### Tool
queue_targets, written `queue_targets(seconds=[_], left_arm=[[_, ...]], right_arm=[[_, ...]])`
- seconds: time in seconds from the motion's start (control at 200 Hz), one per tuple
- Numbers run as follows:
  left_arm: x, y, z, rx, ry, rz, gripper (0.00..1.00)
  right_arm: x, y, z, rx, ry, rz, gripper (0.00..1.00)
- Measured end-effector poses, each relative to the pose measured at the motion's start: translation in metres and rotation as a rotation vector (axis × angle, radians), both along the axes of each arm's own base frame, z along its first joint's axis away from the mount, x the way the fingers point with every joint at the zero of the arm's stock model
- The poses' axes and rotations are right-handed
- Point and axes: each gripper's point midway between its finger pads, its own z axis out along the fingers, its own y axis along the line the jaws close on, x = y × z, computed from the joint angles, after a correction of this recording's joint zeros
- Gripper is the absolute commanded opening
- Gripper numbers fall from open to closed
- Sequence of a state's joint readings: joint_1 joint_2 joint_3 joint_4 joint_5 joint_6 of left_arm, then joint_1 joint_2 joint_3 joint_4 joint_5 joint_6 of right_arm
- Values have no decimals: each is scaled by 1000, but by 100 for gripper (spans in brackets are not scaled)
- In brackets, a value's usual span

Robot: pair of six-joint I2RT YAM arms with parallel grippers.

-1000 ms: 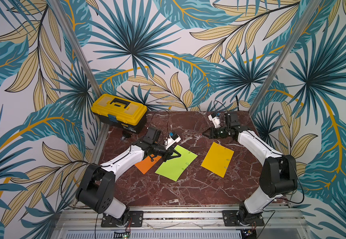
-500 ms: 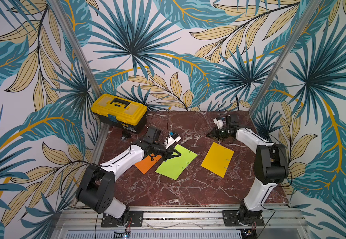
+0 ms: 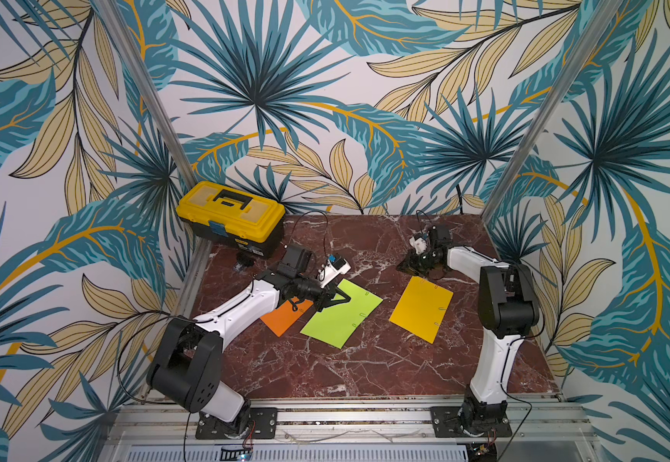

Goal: Unclip the paperclips from the documents
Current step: Place the paper clip at the center of the board.

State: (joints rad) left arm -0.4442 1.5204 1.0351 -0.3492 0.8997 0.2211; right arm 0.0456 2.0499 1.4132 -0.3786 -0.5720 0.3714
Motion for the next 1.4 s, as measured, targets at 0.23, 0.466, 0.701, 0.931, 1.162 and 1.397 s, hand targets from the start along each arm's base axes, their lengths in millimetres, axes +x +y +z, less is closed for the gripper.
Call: queue_targets(seconds=[0.23,0.466,0.701,0.931,1.162,1.397], left_arm=[[0,0,0,0,0,0,0],[0,0,0,0,0,0,0],[0,0,0,0,0,0,0],[0,0,0,0,0,0,0],[0,0,0,2,0,2,0],[0,0,0,2,0,2,0]], right_arm=[[4,-2,-8,-7,21,-21,0],[8,-3,-20,-6,56,-37,0],[20,-4,-20,-12,50,-54,0],[32,-4,-19,-7,50,-68,14],[30,-6,-23,-20,74,-80,27],[27,-7,-25,-30,81,-72,30]])
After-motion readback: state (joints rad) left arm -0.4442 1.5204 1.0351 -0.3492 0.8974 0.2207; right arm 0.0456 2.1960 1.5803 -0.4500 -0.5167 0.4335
